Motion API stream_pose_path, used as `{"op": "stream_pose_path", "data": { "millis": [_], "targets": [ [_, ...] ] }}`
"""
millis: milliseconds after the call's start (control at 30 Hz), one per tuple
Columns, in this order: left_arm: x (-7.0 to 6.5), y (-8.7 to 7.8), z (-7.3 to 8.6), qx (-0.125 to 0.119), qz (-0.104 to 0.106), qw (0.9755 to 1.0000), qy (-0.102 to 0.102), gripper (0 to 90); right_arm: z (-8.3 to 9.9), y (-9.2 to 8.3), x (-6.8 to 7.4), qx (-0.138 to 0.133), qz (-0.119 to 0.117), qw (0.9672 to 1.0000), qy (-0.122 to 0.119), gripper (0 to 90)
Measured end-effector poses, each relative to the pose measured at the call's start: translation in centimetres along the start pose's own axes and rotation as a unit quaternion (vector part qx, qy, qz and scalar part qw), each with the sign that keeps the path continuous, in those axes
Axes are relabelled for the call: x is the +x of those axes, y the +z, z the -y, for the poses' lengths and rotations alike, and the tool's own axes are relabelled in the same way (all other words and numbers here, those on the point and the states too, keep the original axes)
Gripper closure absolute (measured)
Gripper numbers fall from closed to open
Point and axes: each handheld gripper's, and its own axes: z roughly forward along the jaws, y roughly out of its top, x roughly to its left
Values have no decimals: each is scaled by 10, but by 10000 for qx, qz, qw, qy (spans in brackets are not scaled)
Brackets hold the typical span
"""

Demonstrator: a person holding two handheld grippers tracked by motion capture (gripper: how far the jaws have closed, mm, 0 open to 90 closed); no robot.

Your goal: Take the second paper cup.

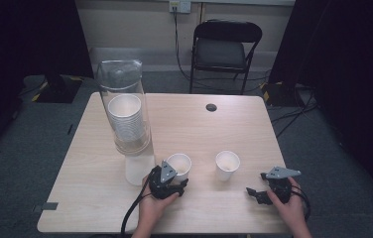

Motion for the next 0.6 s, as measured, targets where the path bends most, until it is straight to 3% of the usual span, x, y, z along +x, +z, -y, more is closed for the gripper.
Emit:
{"op": "stream_pose_path", "data": {
  "millis": [67, 333, 467, 533, 600],
  "targets": [
    [-1, 6, -2, 91, 30, 9999, 72, 335, 0, 0, 0, 0, -4, 10000, -5, 135],
    [-2, 25, -8, 196, 100, 9997, -90, 333, 0, 0, -1, -7, -16, 10000, -16, 135],
    [-1, 32, -10, 317, 11, 9995, -20, 332, 0, 0, -1, -6, -16, 10000, -27, 135],
    [-2, 34, -11, 266, -21, 9996, -84, 332, 0, 0, -1, -3, -19, 10000, -23, 135],
    [-2, 35, -12, 389, -63, 9992, -48, 331, 0, 0, -1, -7, -21, 10000, -27, 135]
  ]
}}
